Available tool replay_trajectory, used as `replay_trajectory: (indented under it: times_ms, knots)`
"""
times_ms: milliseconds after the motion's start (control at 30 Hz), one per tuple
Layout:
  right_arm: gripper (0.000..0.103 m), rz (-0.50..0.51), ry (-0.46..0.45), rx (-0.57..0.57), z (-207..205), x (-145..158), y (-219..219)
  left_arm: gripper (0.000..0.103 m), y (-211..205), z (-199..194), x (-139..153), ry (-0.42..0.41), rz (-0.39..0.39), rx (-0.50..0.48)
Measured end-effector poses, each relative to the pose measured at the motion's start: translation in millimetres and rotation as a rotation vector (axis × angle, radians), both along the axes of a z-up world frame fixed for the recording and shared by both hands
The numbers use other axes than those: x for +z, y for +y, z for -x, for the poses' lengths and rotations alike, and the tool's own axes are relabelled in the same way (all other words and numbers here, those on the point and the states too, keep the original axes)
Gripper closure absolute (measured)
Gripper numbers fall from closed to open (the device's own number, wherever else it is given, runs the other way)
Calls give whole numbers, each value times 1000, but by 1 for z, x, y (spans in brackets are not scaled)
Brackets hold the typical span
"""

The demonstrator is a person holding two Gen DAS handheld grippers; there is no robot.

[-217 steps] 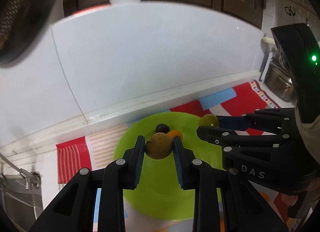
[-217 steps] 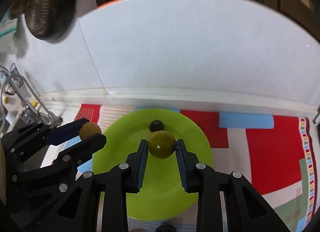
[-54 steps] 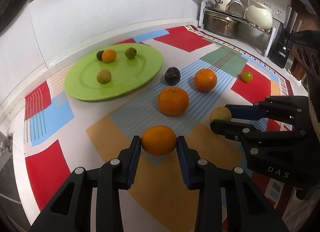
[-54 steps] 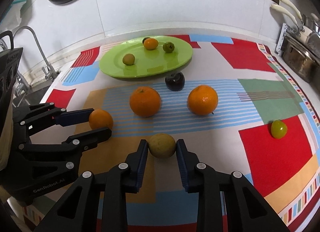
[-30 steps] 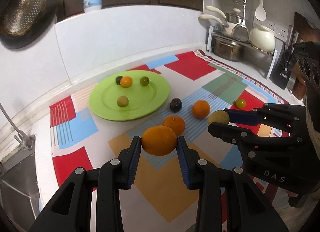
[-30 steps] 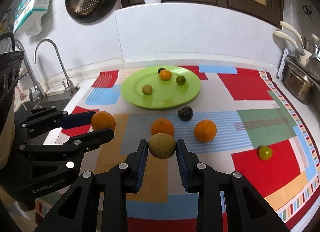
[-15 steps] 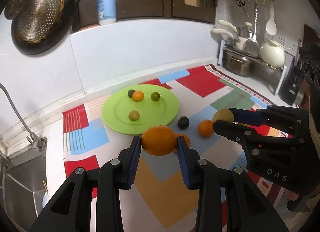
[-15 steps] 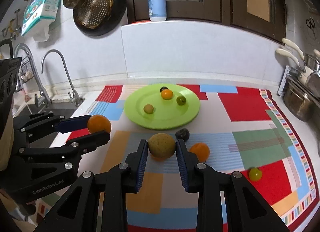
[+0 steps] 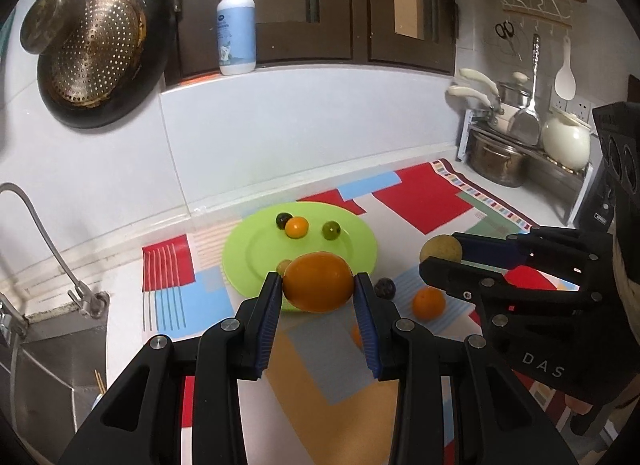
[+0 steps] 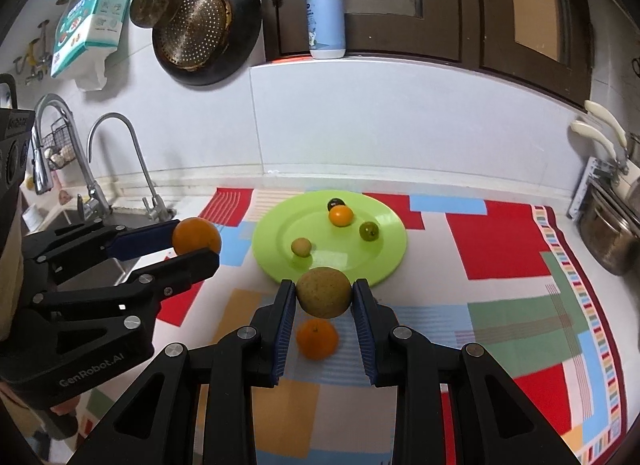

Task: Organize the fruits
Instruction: 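Carry the orange and kiwi onto the green plate while both grippers lower them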

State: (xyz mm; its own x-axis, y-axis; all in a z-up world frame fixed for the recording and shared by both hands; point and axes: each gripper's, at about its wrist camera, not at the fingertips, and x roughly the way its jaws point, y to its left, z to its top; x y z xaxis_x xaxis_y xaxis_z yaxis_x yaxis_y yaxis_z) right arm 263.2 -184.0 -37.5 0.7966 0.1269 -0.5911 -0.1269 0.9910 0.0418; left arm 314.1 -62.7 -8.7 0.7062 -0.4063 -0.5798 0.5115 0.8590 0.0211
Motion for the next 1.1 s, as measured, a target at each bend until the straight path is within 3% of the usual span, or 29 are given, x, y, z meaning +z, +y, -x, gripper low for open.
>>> replay_trajectory:
  times_ms: [800,1100]
  knots:
    - [73,-13,5,14,-87,23,-4,67,-2,-84,14,26,24,68]
    - [73,-35,54,16,-128,13,-7,67,-8,-120,4,62,13,76]
